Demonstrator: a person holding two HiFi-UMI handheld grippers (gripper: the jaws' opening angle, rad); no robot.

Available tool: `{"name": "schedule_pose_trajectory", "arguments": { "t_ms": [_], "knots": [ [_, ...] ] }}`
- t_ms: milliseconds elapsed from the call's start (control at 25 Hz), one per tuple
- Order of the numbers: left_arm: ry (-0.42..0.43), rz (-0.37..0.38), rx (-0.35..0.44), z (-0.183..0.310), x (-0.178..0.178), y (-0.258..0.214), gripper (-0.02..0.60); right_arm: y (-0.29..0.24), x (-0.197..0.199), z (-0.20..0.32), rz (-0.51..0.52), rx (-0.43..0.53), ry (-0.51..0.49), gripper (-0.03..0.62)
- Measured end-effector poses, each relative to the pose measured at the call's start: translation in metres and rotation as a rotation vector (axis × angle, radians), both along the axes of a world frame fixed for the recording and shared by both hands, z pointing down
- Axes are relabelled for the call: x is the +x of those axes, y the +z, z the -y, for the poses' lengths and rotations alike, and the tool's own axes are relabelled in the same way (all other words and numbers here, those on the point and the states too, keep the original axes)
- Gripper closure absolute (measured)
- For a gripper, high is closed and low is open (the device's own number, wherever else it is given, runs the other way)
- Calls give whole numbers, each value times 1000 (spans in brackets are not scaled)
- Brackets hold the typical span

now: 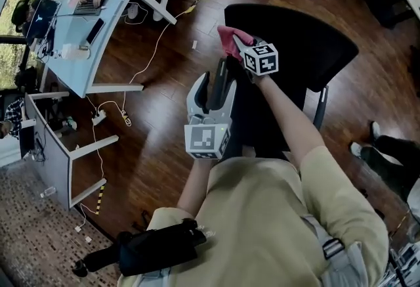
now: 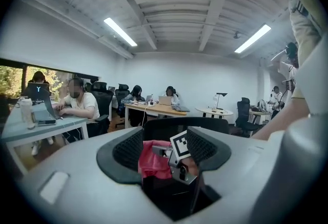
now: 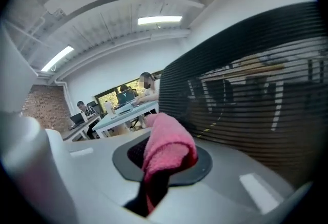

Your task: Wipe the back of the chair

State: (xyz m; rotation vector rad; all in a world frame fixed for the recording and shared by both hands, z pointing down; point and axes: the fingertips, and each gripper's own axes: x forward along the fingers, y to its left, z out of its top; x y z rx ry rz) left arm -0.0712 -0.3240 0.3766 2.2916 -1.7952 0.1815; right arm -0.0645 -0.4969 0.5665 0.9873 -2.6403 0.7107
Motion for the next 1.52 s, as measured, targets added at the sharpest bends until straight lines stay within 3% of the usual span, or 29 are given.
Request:
{"name": "schedule_pose_trajectory", "arguments": {
  "t_ms": [160, 280, 440, 520, 600, 680, 920, 1040, 1120, 1200, 1320, 1400, 1520],
  "knots": [
    [33, -10, -9, -1, 11, 10, 334, 9, 96, 11, 7, -13, 153, 553],
    [83, -15, 13, 7, 26, 7, 334, 11, 214, -1, -23, -13, 343, 553],
    [154, -34, 22, 17, 55, 6, 334, 9, 392, -31, -127, -18, 686, 554],
    [178, -42, 23, 21, 64, 7, 334, 6, 431, -38, -153, -19, 743, 554],
    [184, -49, 18, 23, 68, 7, 334, 4, 423, -38, -155, -15, 708, 554],
    [179, -53, 16, 22, 68, 7, 334, 6, 375, -37, -126, -15, 596, 554],
    [97, -11, 0, 13, 37, 5, 334, 10, 102, -56, 80, -73, 15, 554],
    [27, 0, -20, 5, 7, 7, 334, 9, 4, -50, 93, -77, -110, 554],
    [-8, 9, -33, 0, -9, 9, 334, 14, -26, -38, 70, -78, -118, 554],
    [-21, 14, -43, -3, -17, 14, 334, 21, -24, -21, 43, -76, -78, 553],
    [-14, 6, -49, 1, -18, 22, 334, 35, 21, -1, 10, -68, 6, 553],
    [10, -6, -46, 7, -10, 26, 334, 45, 74, 0, -4, -77, 78, 553],
    [70, -25, -34, 20, 13, 29, 334, 57, 185, -11, -37, -100, 241, 553]
  ]
}}
